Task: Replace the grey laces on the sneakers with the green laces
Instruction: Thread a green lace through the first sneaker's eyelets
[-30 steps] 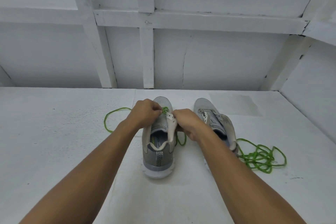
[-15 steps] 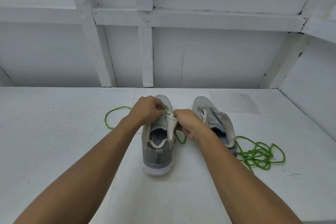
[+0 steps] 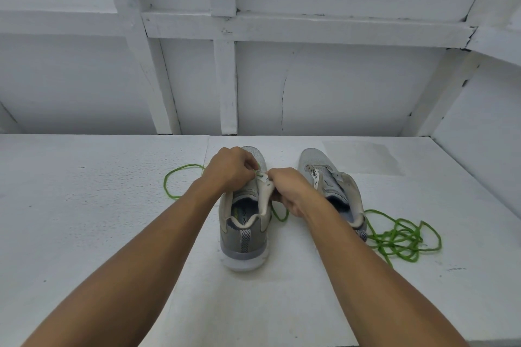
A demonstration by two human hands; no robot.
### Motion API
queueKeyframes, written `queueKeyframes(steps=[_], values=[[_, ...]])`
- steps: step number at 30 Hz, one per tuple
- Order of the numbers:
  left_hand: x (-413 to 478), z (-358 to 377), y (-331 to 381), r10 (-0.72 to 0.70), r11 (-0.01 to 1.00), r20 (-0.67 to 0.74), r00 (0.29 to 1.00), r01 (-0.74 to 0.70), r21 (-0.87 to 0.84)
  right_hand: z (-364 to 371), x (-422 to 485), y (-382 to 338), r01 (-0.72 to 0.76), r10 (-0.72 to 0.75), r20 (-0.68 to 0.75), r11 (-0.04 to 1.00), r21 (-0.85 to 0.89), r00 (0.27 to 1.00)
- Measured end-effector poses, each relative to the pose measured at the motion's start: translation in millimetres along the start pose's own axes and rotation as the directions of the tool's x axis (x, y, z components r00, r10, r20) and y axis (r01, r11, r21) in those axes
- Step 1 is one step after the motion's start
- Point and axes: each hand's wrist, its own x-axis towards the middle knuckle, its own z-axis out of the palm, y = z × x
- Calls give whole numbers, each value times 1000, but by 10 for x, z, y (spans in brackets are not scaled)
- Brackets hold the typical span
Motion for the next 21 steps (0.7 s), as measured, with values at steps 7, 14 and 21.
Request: queueKeyframes(steps=[7,14,21], values=[[-5,49,59,-3,1000,-21,1000,4,25,-47,-71,-63,2,-7,121,999,43,993],[-69,186,56,-4,997,-160,987,16,73,-127,-83,-107,66,-62,126,997,-27,990],[-383,43,-89,-299,922,-320,899,185,-341,-34,-38,-136,245,-274,-24,894,-376,962]])
